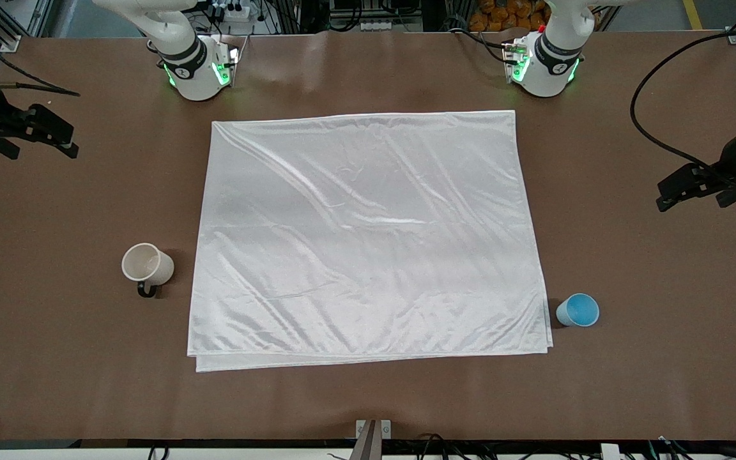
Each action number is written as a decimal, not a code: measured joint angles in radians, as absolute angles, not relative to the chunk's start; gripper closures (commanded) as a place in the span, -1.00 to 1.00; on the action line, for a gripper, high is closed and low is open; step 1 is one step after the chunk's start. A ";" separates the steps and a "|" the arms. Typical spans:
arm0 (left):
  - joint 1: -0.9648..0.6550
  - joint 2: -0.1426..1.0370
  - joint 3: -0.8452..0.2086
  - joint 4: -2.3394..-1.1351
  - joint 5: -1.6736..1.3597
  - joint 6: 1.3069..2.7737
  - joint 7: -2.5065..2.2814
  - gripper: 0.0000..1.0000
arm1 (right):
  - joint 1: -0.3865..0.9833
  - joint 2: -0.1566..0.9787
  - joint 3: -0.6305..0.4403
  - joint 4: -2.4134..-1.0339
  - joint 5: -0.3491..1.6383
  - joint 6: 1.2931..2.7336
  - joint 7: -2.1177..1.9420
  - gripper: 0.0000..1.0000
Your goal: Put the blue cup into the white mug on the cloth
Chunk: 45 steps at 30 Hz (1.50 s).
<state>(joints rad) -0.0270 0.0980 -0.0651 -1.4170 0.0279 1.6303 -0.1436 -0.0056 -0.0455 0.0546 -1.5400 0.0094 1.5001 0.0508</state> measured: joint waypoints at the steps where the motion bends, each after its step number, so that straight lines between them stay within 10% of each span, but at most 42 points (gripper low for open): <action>1: -0.027 0.097 -0.065 -1.417 0.028 1.630 -0.144 -1.00 | -0.006 -0.046 0.055 -1.540 0.009 1.500 0.051 -1.00; 18: -0.021 0.122 -0.061 -1.440 0.028 1.631 -0.144 -1.00 | -0.006 -0.046 0.055 -1.543 0.009 1.499 0.051 -1.00; 45: 0.016 0.608 -0.063 -1.456 0.028 2.040 -0.144 -1.00 | -0.080 0.173 0.044 -1.569 0.008 1.601 0.051 -1.00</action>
<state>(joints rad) 0.0163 0.6079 -0.0626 -1.4561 0.0279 2.0400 -0.1444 -0.0804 0.1731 0.0437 -1.5695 0.0076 1.6005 0.0506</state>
